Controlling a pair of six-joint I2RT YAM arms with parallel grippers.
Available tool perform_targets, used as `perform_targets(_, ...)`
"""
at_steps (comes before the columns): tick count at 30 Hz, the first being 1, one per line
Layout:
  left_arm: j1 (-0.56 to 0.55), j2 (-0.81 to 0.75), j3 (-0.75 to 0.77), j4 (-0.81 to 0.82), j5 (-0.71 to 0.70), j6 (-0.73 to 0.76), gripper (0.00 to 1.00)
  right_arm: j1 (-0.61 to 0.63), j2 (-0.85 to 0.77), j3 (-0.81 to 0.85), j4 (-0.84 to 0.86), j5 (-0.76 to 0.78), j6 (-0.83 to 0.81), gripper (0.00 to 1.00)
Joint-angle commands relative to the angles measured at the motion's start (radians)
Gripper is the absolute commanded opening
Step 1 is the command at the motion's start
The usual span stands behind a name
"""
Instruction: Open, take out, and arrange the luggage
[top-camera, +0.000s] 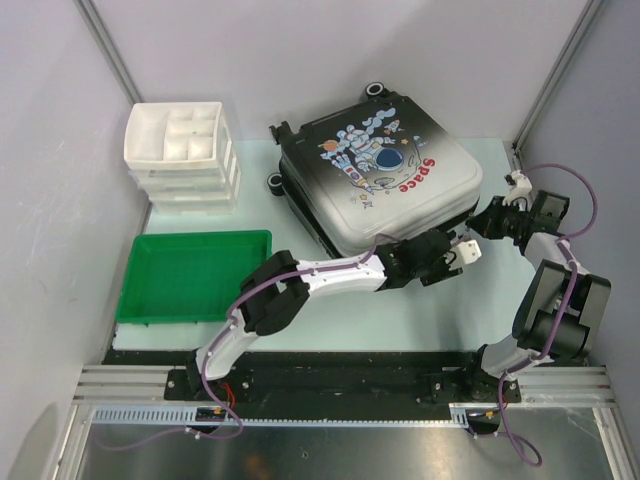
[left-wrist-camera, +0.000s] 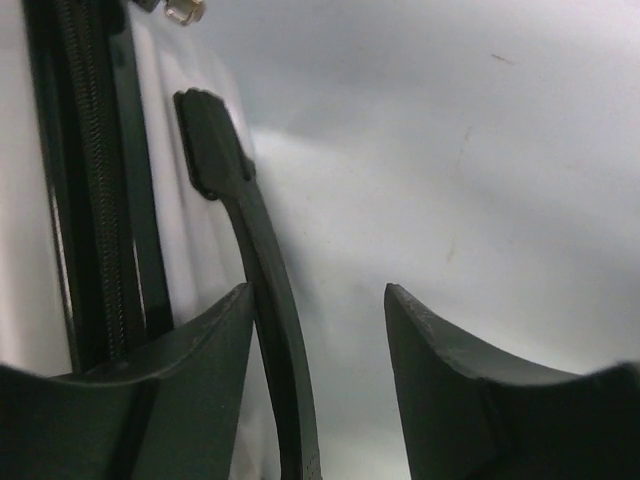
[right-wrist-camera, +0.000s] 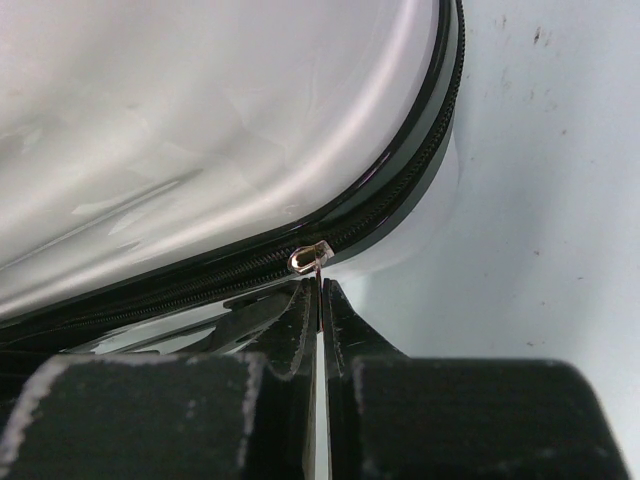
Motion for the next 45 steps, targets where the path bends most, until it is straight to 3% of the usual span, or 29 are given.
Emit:
perform_targets(1,-0.001,0.089,0.031,-0.330,-0.261,-0.231,0.57,0.013,-0.011,0.022,0.144,0.038,-0.006,0.00)
perform_targets(3,-0.010,0.123,0.064,-0.354,-0.346,-0.242,0.59,0.016,-0.011,0.022,0.143,0.040,-0.001,0.00)
perform_targets(9,-0.009,0.145,0.088,-0.358,-0.365,-0.241,0.67,0.012,-0.014,0.022,0.144,0.040,0.004,0.00)
perform_targets(11,-0.009,0.145,0.082,-0.357,-0.363,-0.231,0.66,0.012,-0.012,0.022,0.143,0.037,-0.001,0.00)
perform_targets(12,-0.007,0.137,0.076,-0.358,-0.353,-0.205,0.58,0.012,-0.012,0.022,0.146,0.037,-0.004,0.00)
perform_targets(13,-0.007,0.124,0.047,-0.358,-0.281,-0.178,0.38,0.010,-0.012,0.022,0.146,0.034,-0.012,0.00)
perform_targets(16,-0.007,0.048,-0.008,-0.358,-0.192,-0.096,0.07,0.002,-0.019,0.022,0.135,0.034,-0.048,0.00)
perform_targets(18,-0.009,-0.002,-0.095,-0.357,-0.158,-0.031,0.00,0.001,-0.019,0.022,0.120,0.038,-0.120,0.00)
perform_targets(23,-0.005,-0.172,-0.299,-0.358,-0.096,0.095,0.00,-0.036,0.006,0.020,0.111,0.055,-0.284,0.00)
perform_targets(30,-0.006,-0.285,-0.444,-0.357,-0.058,0.183,0.00,-0.064,0.046,0.022,0.175,0.048,-0.441,0.00)
perform_targets(36,-0.013,-0.315,-0.492,-0.357,-0.032,0.226,0.00,-0.039,0.112,0.031,0.356,0.037,-0.383,0.00)
perform_targets(45,-0.047,-0.292,-0.444,-0.357,0.016,0.280,0.00,0.116,0.244,0.083,0.503,-0.144,-0.158,0.00)
